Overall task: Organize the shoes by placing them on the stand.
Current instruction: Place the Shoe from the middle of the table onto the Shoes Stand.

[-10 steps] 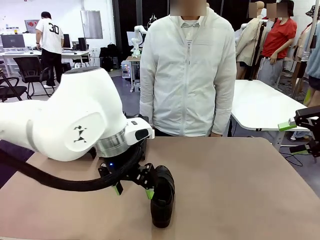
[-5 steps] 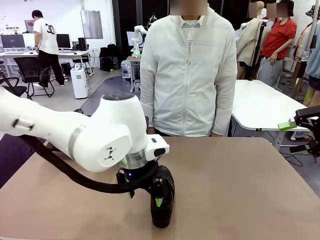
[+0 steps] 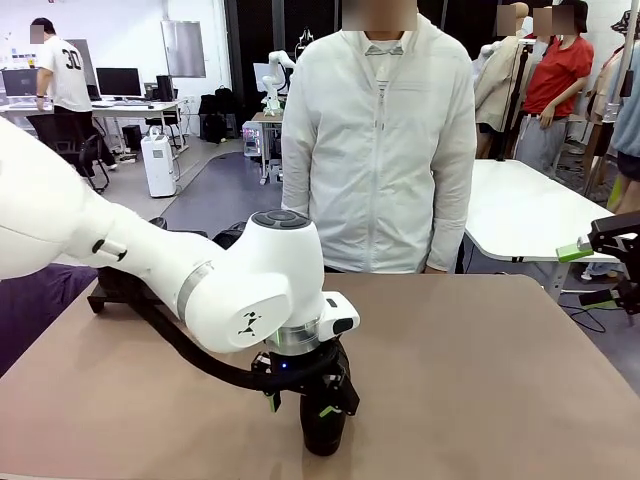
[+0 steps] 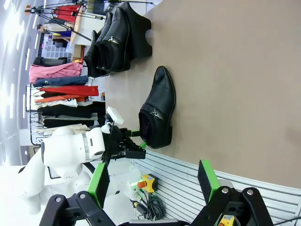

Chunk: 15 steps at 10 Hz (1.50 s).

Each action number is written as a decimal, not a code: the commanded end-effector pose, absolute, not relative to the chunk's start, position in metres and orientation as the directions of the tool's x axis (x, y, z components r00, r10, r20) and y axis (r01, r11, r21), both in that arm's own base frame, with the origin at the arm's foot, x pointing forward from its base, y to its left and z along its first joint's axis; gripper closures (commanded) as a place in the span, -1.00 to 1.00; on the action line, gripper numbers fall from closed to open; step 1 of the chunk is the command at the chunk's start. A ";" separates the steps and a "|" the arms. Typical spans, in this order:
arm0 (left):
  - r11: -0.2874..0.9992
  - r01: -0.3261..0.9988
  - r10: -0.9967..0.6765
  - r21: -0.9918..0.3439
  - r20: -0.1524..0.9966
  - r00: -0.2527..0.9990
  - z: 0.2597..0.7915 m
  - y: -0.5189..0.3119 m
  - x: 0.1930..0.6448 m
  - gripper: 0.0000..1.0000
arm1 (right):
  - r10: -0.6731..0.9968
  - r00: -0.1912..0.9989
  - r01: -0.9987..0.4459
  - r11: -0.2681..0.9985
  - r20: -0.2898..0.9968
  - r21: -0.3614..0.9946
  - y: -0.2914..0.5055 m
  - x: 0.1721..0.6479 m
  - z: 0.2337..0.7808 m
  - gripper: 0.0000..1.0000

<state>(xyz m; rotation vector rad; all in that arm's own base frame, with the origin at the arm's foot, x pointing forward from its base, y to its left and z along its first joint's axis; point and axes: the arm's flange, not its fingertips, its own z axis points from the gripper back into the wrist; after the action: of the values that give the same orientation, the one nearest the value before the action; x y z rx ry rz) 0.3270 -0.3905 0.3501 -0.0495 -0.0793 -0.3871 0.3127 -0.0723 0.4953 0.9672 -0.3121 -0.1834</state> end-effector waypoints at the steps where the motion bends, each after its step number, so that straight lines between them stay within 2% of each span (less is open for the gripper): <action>1: 0.951 0.309 -0.304 -0.028 0.116 0.946 0.351 -0.397 0.338 -1.00 | -0.303 0.937 0.017 0.535 0.173 0.845 -0.072 0.314 0.500 -1.00; 8: 0.933 0.280 -0.248 -0.227 0.158 0.956 0.366 -0.384 0.354 -1.00 | -0.303 0.937 0.017 0.535 0.173 0.845 -0.072 0.314 0.500 -1.00; 10: 0.911 0.274 -0.242 -0.307 0.140 0.960 0.372 -0.379 0.355 -1.00 | -0.303 0.937 0.017 0.535 0.173 0.845 -0.072 0.314 0.500 -1.00; 12: 0.902 0.243 -0.232 -0.357 0.073 0.970 0.382 -0.374 0.351 -1.00 | -0.303 0.937 0.017 0.535 0.173 0.845 -0.072 0.314 0.500 -1.00; 15: 0.933 0.153 -0.094 -0.324 0.189 0.977 0.390 -0.368 0.359 -1.00 | -0.303 0.937 0.017 0.535 0.173 0.845 -0.072 0.314 0.500 -1.00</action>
<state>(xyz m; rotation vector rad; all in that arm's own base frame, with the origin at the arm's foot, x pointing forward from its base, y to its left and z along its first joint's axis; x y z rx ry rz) 0.3608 -0.3741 0.3939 -0.3655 -0.1217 -0.1758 0.3127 -0.0723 0.4952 0.9674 -0.3117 -0.1834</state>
